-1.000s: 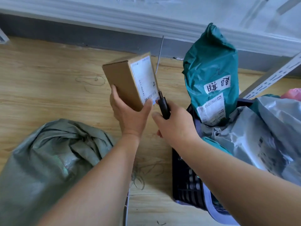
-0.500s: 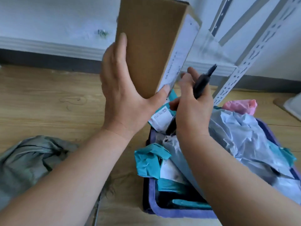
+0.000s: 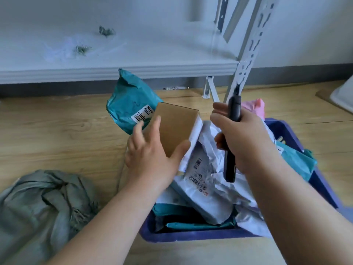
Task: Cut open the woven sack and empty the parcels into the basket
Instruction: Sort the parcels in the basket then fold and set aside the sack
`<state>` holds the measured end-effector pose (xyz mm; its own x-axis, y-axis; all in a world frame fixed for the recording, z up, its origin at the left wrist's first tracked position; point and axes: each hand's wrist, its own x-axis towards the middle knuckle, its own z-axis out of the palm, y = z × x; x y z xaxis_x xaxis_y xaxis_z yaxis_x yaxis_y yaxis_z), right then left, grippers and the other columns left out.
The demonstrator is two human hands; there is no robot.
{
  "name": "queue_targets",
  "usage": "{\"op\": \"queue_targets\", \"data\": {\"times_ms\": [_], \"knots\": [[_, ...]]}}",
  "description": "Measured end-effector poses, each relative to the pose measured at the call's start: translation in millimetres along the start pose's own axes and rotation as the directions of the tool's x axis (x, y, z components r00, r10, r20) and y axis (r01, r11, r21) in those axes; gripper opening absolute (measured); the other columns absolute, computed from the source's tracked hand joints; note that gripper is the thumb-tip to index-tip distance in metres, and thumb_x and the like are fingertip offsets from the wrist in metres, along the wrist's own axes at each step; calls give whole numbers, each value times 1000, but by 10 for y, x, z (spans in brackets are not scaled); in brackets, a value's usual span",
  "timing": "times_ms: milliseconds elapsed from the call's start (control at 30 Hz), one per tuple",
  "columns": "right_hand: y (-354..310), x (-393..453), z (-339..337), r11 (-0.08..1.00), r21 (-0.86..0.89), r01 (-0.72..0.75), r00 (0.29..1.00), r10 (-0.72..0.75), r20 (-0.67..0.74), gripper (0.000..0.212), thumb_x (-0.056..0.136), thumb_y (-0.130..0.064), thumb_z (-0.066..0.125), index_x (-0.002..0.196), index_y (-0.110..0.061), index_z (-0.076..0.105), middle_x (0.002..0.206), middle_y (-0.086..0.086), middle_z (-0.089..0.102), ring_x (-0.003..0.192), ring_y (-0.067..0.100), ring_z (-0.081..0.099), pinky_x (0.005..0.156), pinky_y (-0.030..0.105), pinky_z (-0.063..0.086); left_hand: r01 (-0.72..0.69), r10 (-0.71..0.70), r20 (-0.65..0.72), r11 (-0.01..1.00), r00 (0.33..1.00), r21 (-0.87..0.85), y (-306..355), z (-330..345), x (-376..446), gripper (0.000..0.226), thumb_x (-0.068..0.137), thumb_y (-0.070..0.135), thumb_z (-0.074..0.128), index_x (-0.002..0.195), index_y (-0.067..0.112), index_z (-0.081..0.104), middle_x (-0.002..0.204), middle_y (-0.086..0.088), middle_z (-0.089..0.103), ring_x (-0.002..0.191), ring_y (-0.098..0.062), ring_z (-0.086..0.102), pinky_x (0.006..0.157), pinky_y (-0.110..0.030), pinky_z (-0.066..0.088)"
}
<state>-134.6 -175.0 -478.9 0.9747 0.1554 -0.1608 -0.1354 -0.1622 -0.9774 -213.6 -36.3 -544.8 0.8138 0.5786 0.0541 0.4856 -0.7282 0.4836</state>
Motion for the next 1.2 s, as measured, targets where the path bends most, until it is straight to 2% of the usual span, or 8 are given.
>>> {"op": "queue_targets", "data": {"times_ms": [233,500,633,733,833,900,967,1200], "knots": [[2,159,-656,953,-301,41,997,-18,79,25,88,-18,63,111,-27,64,80,0,65,42,2,56,45,18,49,-56,43,64,973,997,224,277,188,10,86,84,58,56,150,38,6,158,3,-6,145,-27,2,114,-56,17],[412,767,-1455,855,-497,-150,971,33,-236,24,80,-12,59,103,-10,66,90,17,70,80,38,68,80,48,57,-104,109,-17,977,994,189,546,416,-233,87,83,52,61,151,25,13,157,-3,2,146,-26,2,116,-57,7],[799,891,-1755,754,-554,-351,921,171,-350,7,79,-6,53,81,-7,60,86,18,70,82,35,70,71,39,57,-360,360,-181,932,915,34,747,564,-420,73,82,40,64,144,16,35,153,-9,23,143,-28,18,116,-53,14],[1029,959,-1934,635,-605,-480,874,285,-394,9,79,0,55,70,-2,56,80,17,68,73,32,67,66,34,53,-602,601,-38,798,799,-33,970,689,-689,74,82,55,55,146,24,31,153,-5,24,146,-24,16,116,-53,15],[1196,1027,-2060,564,-602,-565,819,468,-331,23,92,-3,49,70,0,49,54,15,62,42,24,54,46,27,46,-716,699,177,696,693,58,1082,902,-885,81,74,71,54,144,38,31,157,-3,20,148,-27,9,114,-60,6],[1228,1027,-2118,566,-542,-621,773,554,-309,25,98,-10,42,75,-1,42,32,11,50,20,16,41,31,19,39,-705,669,241,700,703,115,1087,1022,-887,79,70,68,63,140,42,36,158,-1,18,148,-30,9,112,-64,4],[1252,1035,-2134,569,-511,-645,748,606,-270,28,100,-15,40,76,-1,41,28,7,45,15,14,35,34,19,37,-666,618,264,727,741,166,1080,1079,-810,78,69,60,71,137,44,38,158,0,17,147,-31,13,110,-67,4],[1332,1135,-1974,613,-527,-588,795,558,-238,16,98,-11,42,86,-1,46,27,5,45,40,19,41,48,24,35,-626,561,290,742,776,239,928,1125,-614,73,76,44,73,138,44,35,159,1,10,146,-30,13,108,-70,4]]}}
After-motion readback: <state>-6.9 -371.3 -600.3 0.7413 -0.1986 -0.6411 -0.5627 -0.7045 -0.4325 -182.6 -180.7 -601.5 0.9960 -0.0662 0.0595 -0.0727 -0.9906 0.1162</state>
